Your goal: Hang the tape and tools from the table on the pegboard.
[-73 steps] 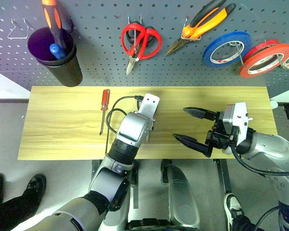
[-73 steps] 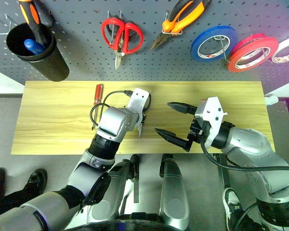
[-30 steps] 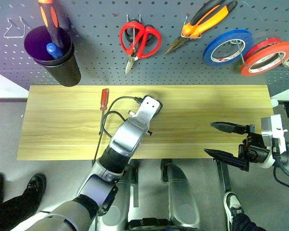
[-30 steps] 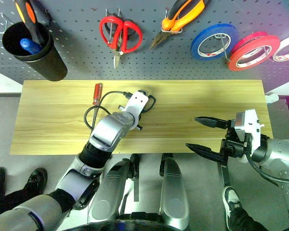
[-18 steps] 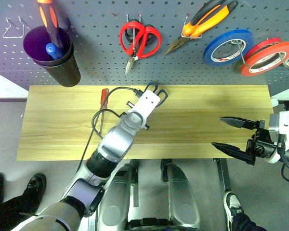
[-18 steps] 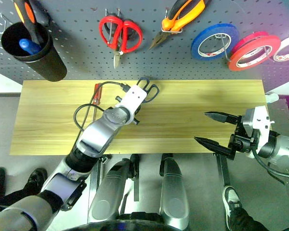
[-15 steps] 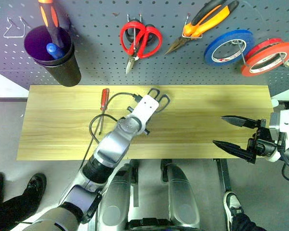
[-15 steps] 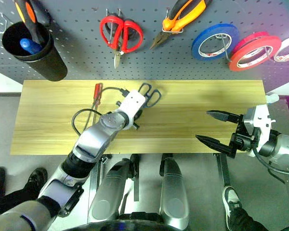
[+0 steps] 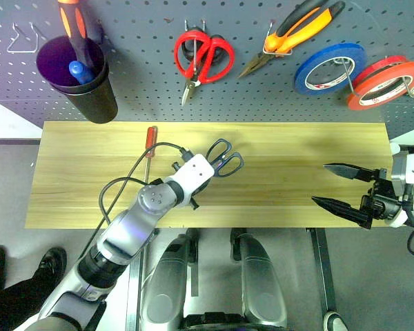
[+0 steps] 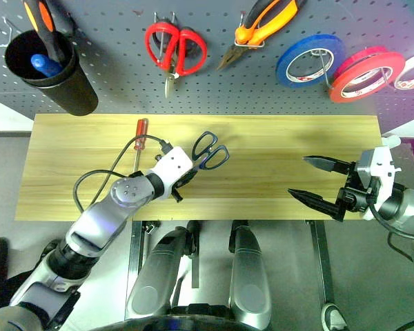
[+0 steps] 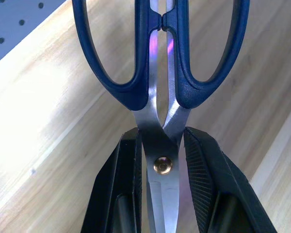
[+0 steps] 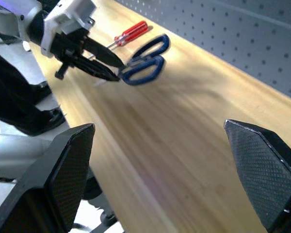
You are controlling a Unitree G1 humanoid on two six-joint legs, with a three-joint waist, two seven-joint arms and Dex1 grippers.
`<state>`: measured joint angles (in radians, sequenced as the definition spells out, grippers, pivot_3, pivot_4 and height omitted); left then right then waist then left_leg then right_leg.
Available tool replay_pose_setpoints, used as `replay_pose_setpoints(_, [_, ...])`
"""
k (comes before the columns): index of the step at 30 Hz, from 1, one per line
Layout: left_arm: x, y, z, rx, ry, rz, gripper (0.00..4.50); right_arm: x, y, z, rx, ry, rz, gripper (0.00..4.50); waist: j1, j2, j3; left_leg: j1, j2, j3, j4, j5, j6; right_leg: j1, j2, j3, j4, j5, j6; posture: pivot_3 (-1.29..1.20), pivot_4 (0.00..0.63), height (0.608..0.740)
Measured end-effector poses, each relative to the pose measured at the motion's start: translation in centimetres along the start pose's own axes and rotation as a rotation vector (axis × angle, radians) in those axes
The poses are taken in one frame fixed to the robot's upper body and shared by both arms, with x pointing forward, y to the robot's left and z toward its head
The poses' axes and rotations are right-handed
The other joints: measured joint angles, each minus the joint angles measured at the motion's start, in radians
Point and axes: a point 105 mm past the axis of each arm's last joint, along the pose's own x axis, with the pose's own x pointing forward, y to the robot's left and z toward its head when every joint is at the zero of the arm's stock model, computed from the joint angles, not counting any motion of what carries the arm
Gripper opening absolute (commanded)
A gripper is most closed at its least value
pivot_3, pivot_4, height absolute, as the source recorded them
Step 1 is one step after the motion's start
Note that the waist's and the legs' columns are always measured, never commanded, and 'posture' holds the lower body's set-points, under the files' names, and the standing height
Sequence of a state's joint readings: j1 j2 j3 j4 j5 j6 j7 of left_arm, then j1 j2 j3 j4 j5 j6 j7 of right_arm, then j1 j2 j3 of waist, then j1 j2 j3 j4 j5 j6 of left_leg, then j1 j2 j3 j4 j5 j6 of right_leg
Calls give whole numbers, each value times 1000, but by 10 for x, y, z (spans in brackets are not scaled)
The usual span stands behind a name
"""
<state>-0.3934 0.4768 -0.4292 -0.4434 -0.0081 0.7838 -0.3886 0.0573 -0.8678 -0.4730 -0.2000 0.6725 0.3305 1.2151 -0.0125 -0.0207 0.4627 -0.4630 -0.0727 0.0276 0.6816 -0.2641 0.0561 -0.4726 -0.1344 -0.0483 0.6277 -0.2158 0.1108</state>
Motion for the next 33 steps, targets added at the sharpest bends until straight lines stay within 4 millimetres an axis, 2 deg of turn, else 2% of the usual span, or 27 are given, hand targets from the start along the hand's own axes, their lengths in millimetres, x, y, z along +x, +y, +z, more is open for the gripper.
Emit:
replay_pose_setpoints(5, [-10, 5, 20, 55, -140, 22, 918, -4, -4, 2, -10, -4, 4, 4500, 0, 0, 0, 0, 0, 0, 0, 0, 0, 0, 0, 0, 0, 0, 0, -117, 492, 695])
replay_pose_setpoints(10, [-21, 24, 36, 57, -244, 95, 918, -6, -6, 5, -30, -12, 13, 4500, -1, 0, 0, 0, 0, 0, 0, 0, 0, 0, 0, -1, 0, 0, 0, -112, 489, 695])
replay_pose_setpoints(19, [-37, 28, 42, 144, -324, 122, 918, -13, 7, 8, -45, -57, 116, 4500, 0, 0, 0, 0, 0, 0, 1, 0, 0, 1, 0, -2, 0, 0, 0, -104, 489, 695])
replay_pose_setpoints(26, [-42, 30, 51, 201, -377, 146, 918, -9, 21, 38, -61, -217, 227, 4500, -1, 1, 0, 0, 0, 0, 0, 0, 0, 0, 0, -2, 0, 0, 0, -98, 488, 695])
replay_pose_setpoints(33, [-53, 36, 52, 278, -411, 218, 918, -10, 27, 39, -56, -254, 270, 4500, 1, 1, 0, 0, 0, 0, 0, 0, 0, 1, -1, -2, 0, 0, 0, -89, 494, 695])
